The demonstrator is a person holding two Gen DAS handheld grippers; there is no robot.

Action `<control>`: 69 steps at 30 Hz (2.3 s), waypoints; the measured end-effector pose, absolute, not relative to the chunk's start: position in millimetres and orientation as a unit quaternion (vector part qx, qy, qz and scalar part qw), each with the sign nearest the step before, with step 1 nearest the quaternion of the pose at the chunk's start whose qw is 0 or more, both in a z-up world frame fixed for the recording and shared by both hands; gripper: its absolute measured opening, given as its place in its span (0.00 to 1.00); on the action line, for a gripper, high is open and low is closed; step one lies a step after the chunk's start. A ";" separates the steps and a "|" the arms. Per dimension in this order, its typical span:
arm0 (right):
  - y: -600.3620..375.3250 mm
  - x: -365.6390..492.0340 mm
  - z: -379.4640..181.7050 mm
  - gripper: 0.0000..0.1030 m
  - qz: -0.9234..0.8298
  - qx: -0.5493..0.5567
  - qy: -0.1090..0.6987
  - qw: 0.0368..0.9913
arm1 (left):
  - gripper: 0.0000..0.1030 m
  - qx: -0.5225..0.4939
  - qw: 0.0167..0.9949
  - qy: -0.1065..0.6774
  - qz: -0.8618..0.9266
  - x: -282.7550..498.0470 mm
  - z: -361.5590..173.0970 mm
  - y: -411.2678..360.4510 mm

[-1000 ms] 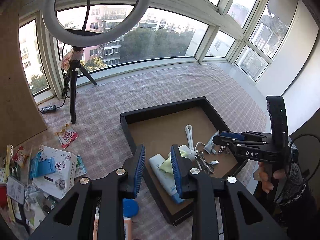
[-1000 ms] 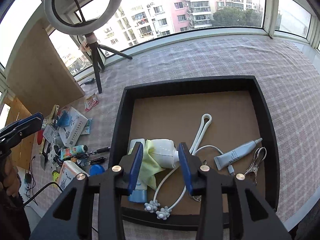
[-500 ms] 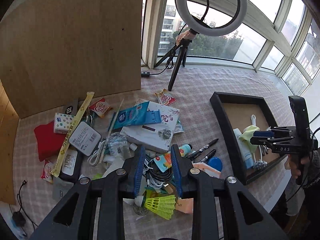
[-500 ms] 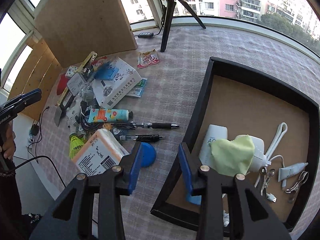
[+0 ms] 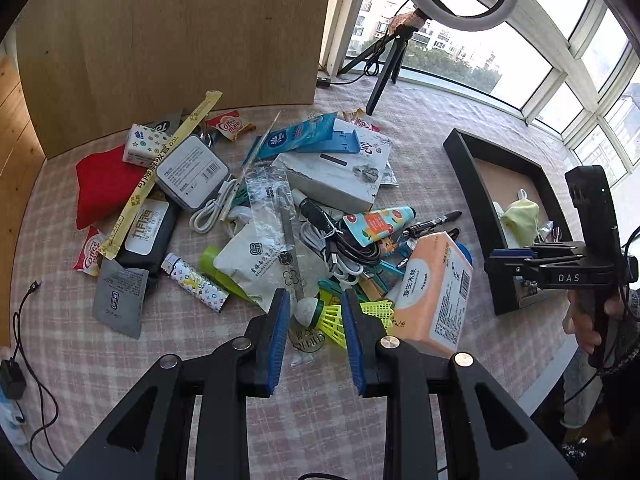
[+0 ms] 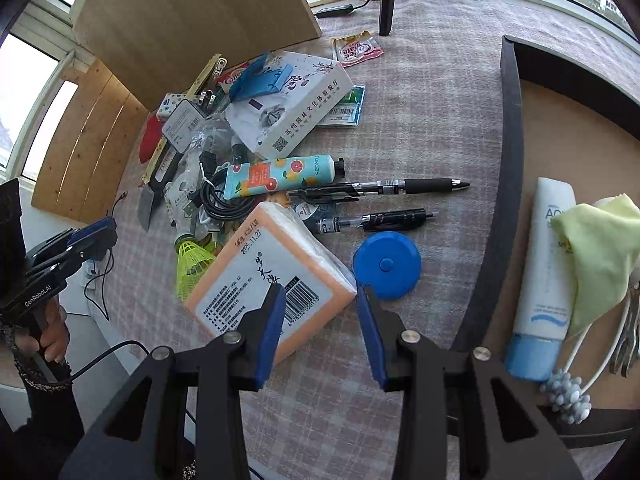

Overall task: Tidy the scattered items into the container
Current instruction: 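Grasp the orange-and-white package with both grippers and lift it, then carry the package into the tray with both grippers and release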

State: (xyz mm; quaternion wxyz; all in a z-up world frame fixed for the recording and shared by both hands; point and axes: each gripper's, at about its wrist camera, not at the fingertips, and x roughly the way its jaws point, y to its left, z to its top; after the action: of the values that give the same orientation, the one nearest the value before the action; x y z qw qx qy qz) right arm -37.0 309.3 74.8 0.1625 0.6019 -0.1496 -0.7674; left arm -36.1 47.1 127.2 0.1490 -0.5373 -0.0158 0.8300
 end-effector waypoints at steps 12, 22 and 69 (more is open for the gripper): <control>310.2 -9.1 45.9 0.39 -0.747 0.586 -0.272 0.158 | 0.32 -0.563 0.270 0.064 0.778 -36.8 100.6 143.8; 307.6 -12.6 19.7 0.48 -0.727 0.581 -0.327 0.160 | 0.37 -0.602 0.288 0.065 0.742 -46.2 65.0 159.7; 659.3 -4.4 154.1 0.46 -0.839 0.488 -0.241 -0.011 | 0.34 -0.495 0.446 0.045 0.744 -103.5 153.5 500.4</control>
State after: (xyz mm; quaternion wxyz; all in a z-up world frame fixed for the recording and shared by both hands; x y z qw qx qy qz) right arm -4.4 659.3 154.1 -0.0110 0.4882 -0.2415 -0.8386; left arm -103.5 500.4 153.5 0.4456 -0.4954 0.0446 0.7443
